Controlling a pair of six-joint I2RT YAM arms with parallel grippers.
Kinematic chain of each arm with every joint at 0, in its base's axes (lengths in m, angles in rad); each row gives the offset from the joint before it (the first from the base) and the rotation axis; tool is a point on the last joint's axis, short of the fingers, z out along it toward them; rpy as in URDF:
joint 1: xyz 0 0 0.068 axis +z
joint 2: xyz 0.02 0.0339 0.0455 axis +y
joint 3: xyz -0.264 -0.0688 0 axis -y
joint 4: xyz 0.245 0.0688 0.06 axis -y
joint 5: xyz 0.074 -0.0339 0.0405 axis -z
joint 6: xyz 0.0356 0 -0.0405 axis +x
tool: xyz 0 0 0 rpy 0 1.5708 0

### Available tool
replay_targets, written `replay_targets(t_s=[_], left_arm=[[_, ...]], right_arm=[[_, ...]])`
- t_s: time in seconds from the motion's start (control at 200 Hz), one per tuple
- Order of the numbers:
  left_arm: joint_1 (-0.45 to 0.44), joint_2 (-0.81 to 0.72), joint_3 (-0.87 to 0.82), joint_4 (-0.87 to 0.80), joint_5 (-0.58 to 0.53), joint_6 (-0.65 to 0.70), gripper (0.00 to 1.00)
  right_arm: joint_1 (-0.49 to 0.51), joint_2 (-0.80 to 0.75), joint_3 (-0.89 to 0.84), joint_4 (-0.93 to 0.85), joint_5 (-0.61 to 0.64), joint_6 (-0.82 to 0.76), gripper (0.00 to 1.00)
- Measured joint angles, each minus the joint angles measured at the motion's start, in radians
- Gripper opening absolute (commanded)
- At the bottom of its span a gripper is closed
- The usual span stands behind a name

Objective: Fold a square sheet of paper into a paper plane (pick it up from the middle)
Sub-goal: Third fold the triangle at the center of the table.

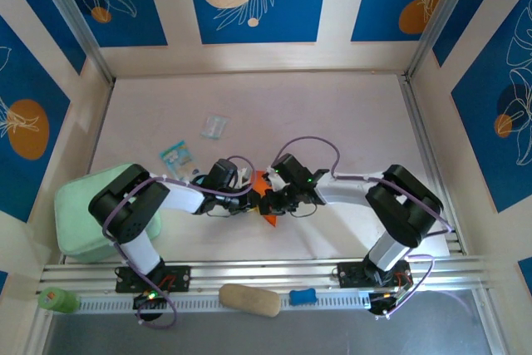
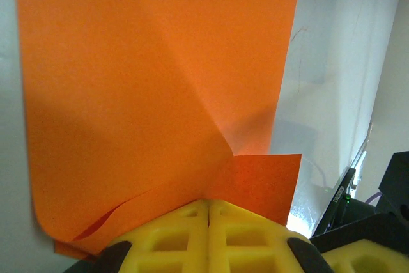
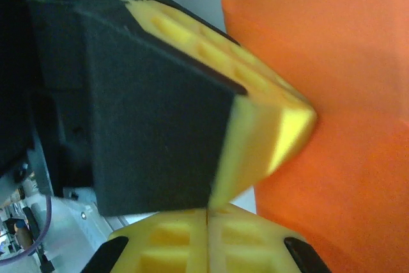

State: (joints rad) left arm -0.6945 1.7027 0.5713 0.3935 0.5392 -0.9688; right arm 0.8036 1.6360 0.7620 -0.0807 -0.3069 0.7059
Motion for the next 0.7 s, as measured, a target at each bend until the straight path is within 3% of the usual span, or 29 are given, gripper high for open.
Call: replay_targets(t_s=[0.29,0.7], left_arm=[[-0.002,-0.004,0.0,-0.005,-0.008,-0.002,0.03],[-0.002,-0.004,0.0,-0.005,-0.008,-0.002,0.03]], right_arm=[[0.022,0.056,0.007,-0.034,0.05,-0.006,0.05],[0.022,0.0,-0.106,0.099,0.049,0.024,0.06]])
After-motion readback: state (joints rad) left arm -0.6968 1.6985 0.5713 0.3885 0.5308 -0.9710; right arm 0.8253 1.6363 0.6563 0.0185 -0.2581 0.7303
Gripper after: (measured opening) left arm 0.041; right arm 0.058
